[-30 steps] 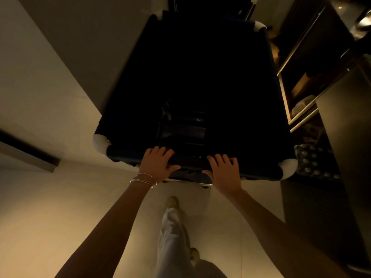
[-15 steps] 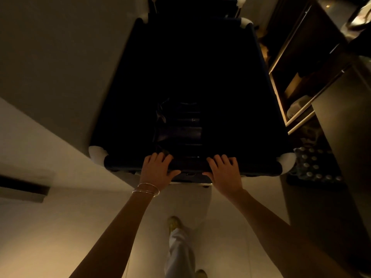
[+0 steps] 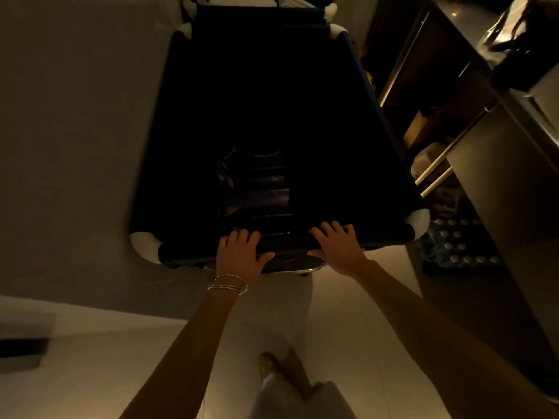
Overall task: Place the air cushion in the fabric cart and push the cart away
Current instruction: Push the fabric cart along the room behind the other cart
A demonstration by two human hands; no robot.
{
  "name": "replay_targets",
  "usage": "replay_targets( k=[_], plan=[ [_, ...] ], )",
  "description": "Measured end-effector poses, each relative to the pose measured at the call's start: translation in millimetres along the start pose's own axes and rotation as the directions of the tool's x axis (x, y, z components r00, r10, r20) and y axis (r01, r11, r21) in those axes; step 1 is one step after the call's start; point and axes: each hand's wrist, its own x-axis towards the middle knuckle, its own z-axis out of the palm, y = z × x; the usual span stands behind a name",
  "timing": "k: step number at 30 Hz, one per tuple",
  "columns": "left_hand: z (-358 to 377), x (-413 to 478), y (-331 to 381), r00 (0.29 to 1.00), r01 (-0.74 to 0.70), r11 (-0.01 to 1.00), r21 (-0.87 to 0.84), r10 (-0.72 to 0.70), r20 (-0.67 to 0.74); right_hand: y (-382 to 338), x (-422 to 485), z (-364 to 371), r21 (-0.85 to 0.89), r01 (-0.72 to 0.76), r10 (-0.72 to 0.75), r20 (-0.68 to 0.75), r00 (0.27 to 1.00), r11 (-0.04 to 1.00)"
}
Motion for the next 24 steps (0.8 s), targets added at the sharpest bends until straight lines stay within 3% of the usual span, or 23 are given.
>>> replay_targets(
  k=[9,18,24],
  plan=[
    [-12,61,-21,0.997,-0.007,0.999,-0.045,0.010,0.070,12,58,-13,-0.061,-0.042,0.047,0.079,0.996,0.997],
    [-20,107,-31,0.990,-0.002,1.000,0.007,0.001,0.140,25,99,-22,-0.036,-0.036,0.038,0.057,0.998,0.999],
    [-17,104,-33,0.995,-0.006,0.999,-0.044,0.010,0.101,28,98,-15,0.004,-0.021,0.021,0.041,0.999,1.000]
  ],
)
